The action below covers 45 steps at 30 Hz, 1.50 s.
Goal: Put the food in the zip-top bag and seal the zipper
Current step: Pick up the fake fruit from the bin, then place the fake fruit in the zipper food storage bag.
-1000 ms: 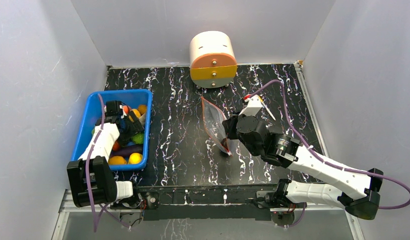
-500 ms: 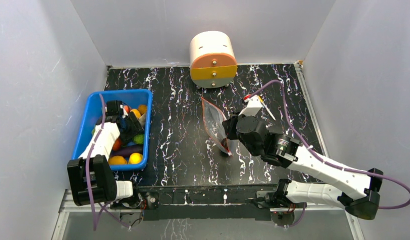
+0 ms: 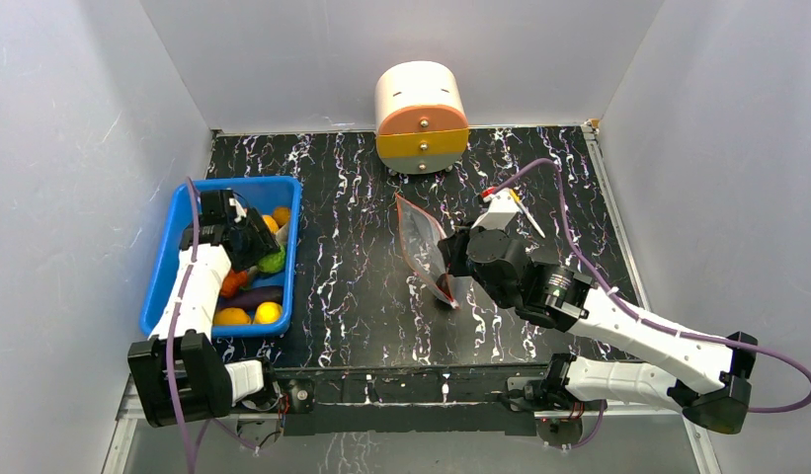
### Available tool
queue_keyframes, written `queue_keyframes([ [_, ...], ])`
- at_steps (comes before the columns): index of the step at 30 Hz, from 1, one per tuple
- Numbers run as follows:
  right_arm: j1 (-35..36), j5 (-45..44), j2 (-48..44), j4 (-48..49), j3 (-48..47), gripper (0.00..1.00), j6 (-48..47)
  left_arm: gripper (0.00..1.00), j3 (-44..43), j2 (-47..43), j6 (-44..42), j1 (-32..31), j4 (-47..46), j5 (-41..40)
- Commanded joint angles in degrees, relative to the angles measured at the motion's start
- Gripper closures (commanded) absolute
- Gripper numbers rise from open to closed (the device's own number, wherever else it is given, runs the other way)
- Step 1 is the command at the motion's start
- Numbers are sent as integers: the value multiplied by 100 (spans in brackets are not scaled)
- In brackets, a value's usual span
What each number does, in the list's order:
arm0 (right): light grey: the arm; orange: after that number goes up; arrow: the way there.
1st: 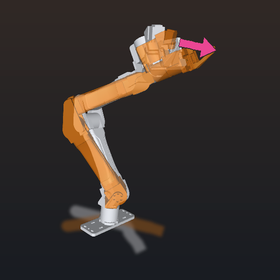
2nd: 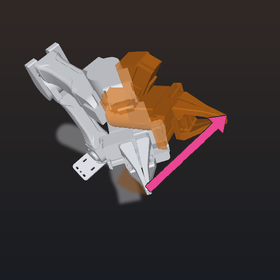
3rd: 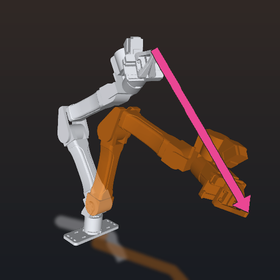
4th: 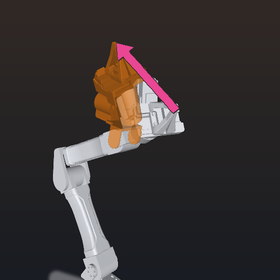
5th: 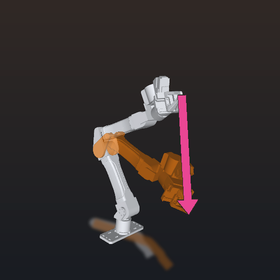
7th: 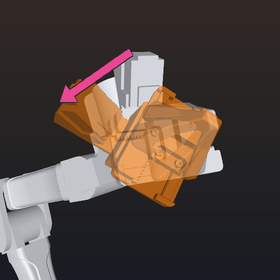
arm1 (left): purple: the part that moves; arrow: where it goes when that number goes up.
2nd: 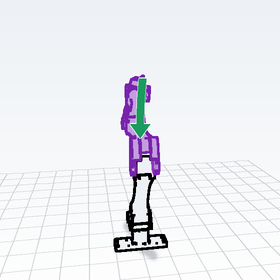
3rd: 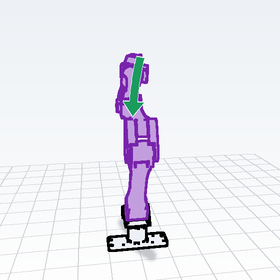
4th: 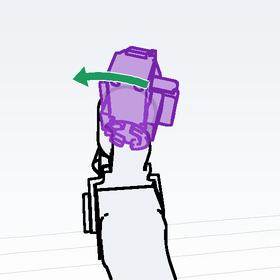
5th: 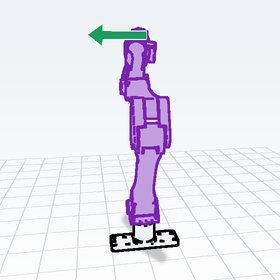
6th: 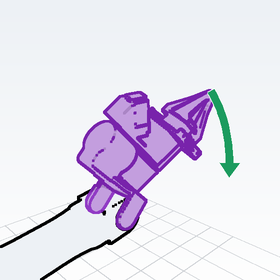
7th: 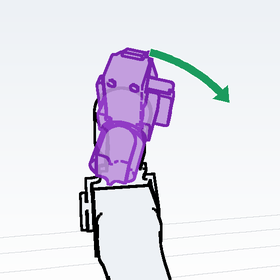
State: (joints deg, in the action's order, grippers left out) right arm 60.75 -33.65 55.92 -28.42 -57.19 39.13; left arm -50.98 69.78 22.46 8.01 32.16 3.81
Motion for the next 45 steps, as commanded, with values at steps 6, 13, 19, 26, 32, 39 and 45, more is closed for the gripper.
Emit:
queue_keyframes([
  [6, 16, -279, 199, 6, -321, 100, 119, 66, -962, -525, -75, -19, 540, -22],
  [13, 13, -246, 209, 100, -227, 100, 245, 66, -1439, -814, -158, -27, 710, 437],
  [19, 16, -175, 322, 156, -229, 100, 362, 68, -1432, -963, -240, -118, 542, 1602],
  [26, 14, -45, 382, 557, -190, 100, 545, 71, -1252, -1206, 254, -192, -1, 3262],
  [32, 15, 0, 380, 969, -51, 100, 750, 71, -690, -1565, 1202, -354, -787, 4002],
  [39, 13, 110, 293, 1413, 142, 100, 934, 71, -113, -1623, 1915, -884, -1555, 4441],
  [45, 14, 64, 272, 1454, 238, 100, 1216, 71, 8, -1451, 2479, -1917, -2312, 4385],
])
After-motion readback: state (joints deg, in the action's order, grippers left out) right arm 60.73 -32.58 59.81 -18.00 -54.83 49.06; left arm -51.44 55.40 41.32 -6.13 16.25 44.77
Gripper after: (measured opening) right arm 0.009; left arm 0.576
